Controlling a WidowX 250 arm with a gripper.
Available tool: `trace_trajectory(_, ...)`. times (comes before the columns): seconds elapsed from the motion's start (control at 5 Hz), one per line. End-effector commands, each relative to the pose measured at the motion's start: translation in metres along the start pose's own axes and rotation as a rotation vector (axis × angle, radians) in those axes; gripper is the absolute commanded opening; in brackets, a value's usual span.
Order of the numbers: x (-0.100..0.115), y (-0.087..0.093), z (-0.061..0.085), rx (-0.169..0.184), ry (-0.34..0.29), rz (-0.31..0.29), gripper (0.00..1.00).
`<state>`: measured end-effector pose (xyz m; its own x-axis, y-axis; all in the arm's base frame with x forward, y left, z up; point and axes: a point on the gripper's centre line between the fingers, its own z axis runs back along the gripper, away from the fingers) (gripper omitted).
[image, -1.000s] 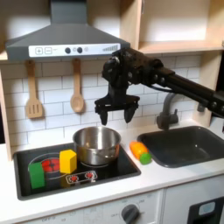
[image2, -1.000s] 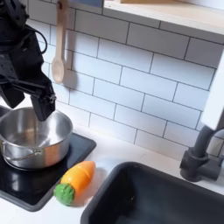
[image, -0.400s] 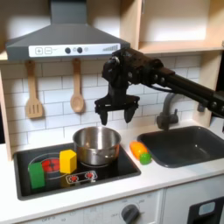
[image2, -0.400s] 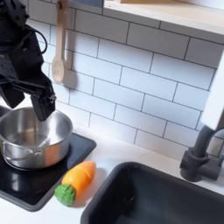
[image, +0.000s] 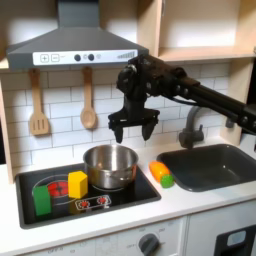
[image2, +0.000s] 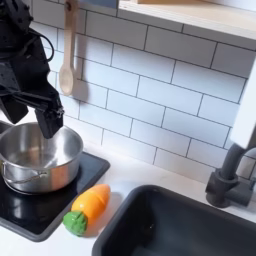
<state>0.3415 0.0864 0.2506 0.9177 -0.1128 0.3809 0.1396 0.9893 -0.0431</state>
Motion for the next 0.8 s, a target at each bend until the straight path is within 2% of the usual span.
trace_trajectory(0.0, -0.014, -0.010, 0.002, -0.012, 0.023, 0.006, 1.00)
trace_trajectory(0.2, -0.028, -0.018, 0.010, -0.012, 0.018, 0.012, 1.00)
trace_trajectory(0.4, -0.045, -0.028, 0.012, -0.018, 0.040, 0.009, 1.00)
trace_trajectory(0.6, -0.066, -0.038, 0.017, -0.041, 0.069, 0.003, 1.00)
